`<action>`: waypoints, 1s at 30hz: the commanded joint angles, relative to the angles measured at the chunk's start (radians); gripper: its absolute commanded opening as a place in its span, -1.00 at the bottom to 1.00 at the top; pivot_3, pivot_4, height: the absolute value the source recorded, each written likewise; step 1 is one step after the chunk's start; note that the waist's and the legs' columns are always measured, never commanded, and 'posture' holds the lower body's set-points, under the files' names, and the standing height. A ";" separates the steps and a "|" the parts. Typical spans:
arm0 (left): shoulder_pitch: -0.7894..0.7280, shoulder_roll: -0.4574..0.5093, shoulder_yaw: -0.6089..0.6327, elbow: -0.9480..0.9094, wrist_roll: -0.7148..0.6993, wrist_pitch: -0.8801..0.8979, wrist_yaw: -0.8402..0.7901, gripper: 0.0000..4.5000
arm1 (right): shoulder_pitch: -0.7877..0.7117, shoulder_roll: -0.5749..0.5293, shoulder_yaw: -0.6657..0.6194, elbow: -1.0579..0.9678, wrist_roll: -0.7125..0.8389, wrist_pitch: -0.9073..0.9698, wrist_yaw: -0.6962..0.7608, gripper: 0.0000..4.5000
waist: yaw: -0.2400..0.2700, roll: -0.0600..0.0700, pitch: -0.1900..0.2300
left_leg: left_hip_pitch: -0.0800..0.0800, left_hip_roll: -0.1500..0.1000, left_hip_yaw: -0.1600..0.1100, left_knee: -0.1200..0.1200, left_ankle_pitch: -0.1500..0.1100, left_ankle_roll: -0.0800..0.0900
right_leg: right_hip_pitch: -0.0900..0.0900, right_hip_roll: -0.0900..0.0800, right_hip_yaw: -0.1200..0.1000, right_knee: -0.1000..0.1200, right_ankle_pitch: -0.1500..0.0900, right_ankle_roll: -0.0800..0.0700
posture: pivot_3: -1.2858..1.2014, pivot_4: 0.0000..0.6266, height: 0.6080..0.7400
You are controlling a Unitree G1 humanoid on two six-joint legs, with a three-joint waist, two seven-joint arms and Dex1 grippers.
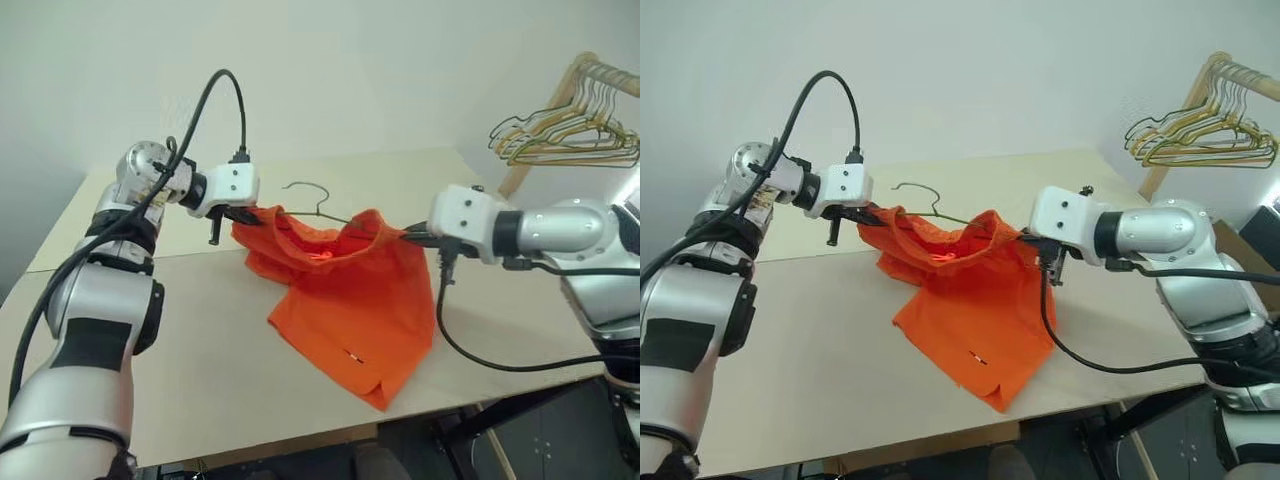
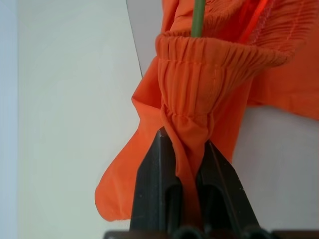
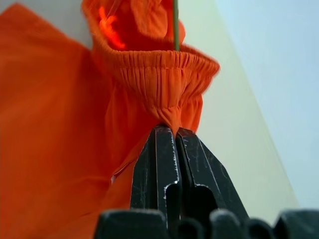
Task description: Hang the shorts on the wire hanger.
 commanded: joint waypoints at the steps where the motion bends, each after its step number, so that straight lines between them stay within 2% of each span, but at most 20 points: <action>1: 0.004 -0.007 0.033 -0.043 -0.033 0.007 -0.012 -1.00 | -0.056 0.020 0.009 0.014 -0.052 -0.015 -0.024 -0.98 | -0.002 0.000 0.000 | 0.000 0.000 0.000 0.000 0.000 -0.001 | 0.000 0.000 0.000 0.000 0.000 0.000 | -0.19 -1.00 1.00; 13: 0.017 -0.029 0.085 -0.067 -0.072 0.035 -0.018 -1.00 | -0.036 0.048 0.026 0.079 -0.171 -0.195 -0.038 -0.98 | -0.006 0.000 0.000 | 0.000 -0.003 -0.001 0.000 0.002 -0.003 | 0.000 -0.003 0.000 0.001 -0.001 0.001 | -0.19 -1.00 1.00; 16: 0.023 -0.026 0.083 -0.071 -0.072 0.028 -0.034 -1.00 | -0.034 0.053 0.024 0.090 -0.173 -0.200 -0.024 -0.66 | -0.011 0.000 0.000 | 0.000 -0.004 -0.001 0.000 0.002 -0.003 | 0.000 -0.003 0.000 0.001 -0.001 0.001 | -0.19 -1.00 1.00; 20: 0.027 -0.025 0.080 -0.074 -0.071 0.022 -0.037 -1.00 | -0.031 0.059 0.022 0.106 -0.190 -0.213 -0.029 -0.07 | -0.024 0.000 0.000 | 0.000 -0.004 -0.002 0.000 0.002 -0.003 | 0.000 -0.003 0.000 0.001 -0.001 0.001 | -0.20 -1.00 1.00; 21: 0.027 -0.025 0.082 -0.075 -0.073 0.023 -0.038 -1.00 | -0.030 0.059 0.022 0.113 -0.196 -0.218 -0.031 0.02 | -0.028 0.000 0.000 | 0.000 -0.004 -0.002 0.000 0.002 -0.003 | 0.000 -0.003 0.000 0.001 -0.001 0.001 | -0.20 -1.00 1.00; 26: 0.020 -0.040 0.100 -0.079 -0.095 0.040 -0.048 -1.00 | -0.023 0.079 0.011 0.129 -0.159 -0.184 -0.008 0.86 | -0.034 0.000 0.000 | 0.000 -0.005 -0.002 0.000 0.002 -0.003 | 0.001 -0.004 0.000 0.001 -0.001 0.001 | -0.20 -1.00 1.00; 27: 0.021 -0.040 0.100 -0.081 -0.094 0.028 -0.051 -1.00 | -0.022 0.082 0.012 0.133 -0.160 -0.179 -0.005 0.94 | -0.035 0.000 0.000 | 0.000 -0.005 -0.002 0.000 0.002 -0.003 | 0.001 -0.004 0.000 0.001 -0.001 0.001 | -0.20 -1.00 1.00; 30: 0.017 -0.047 0.111 -0.084 -0.108 0.037 -0.061 -1.00 | -0.021 0.096 0.005 0.137 -0.132 -0.158 0.013 0.94 | -0.036 0.000 0.000 | 0.000 -0.005 -0.002 0.000 0.002 -0.003 | 0.001 -0.004 0.000 0.001 -0.001 0.001 | -0.20 -1.00 1.00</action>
